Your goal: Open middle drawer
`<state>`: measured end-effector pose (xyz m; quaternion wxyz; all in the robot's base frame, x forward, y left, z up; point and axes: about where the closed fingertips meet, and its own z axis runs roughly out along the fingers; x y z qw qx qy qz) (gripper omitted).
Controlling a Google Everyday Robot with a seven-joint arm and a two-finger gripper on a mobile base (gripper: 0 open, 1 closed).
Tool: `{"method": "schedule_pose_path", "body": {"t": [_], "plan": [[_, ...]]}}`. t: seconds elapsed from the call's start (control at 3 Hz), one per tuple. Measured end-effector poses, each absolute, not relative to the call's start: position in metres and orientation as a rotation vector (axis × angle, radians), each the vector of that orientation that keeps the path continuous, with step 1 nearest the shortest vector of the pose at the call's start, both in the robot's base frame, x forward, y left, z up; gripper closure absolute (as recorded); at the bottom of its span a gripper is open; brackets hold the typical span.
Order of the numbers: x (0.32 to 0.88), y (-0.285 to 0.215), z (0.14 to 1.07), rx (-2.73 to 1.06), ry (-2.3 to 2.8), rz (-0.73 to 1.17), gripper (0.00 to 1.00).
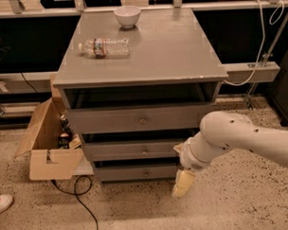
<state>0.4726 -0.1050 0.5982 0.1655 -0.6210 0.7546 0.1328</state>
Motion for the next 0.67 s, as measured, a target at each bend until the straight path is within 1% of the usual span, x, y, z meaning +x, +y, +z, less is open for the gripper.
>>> {"method": "schedule_pose_path", "body": {"t": [0.33, 0.67], "plan": [[0.49, -0.109, 0.577, -1.797, 2.17, 0.274, 0.0], [0.552, -0.128, 0.53, -1.791, 2.143, 0.065, 0.0]]}}
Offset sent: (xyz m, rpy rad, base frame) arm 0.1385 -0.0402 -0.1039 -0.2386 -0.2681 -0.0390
